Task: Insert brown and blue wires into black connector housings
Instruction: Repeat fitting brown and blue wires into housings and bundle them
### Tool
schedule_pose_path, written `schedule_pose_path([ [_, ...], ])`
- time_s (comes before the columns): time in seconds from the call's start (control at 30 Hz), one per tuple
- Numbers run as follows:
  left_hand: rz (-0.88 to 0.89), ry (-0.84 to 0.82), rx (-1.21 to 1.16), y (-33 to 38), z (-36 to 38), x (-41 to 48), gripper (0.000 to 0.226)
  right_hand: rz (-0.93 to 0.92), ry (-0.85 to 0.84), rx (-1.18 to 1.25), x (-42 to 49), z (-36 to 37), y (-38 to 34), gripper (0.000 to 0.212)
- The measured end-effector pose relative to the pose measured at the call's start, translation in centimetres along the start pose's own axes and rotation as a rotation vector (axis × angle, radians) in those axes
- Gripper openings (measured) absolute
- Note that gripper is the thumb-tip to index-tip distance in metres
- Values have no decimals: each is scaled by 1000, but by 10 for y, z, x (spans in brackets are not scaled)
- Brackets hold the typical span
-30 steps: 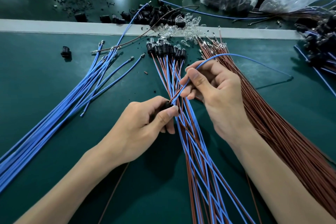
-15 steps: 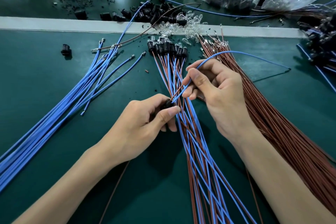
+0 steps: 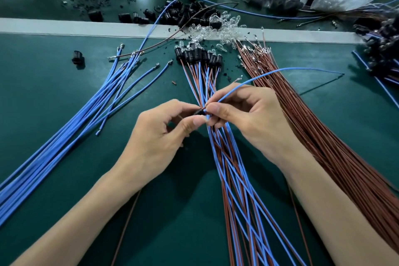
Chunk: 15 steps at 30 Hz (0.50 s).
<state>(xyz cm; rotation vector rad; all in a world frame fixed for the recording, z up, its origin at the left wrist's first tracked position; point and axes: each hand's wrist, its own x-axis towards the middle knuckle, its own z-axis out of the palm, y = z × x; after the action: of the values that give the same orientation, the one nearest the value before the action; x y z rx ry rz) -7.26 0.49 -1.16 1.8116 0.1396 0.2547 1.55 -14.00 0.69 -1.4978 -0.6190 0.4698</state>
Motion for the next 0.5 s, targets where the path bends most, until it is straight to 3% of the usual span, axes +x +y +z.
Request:
schedule_pose_path([
  [0.13,-43,74,-38,-1,0,1,31,28,77,-16,1,2,4,14],
  [0.33,-22,84,-46,1,2,-2,11,63,97,22,1,4,8,12],
  [0.4,-36,58,-98,3,2,-2,11,79,82,87,1,2,8,3],
  [0.5,-51,-18,-112,4,2,-2,13,86,97,141,0,3,9,5],
])
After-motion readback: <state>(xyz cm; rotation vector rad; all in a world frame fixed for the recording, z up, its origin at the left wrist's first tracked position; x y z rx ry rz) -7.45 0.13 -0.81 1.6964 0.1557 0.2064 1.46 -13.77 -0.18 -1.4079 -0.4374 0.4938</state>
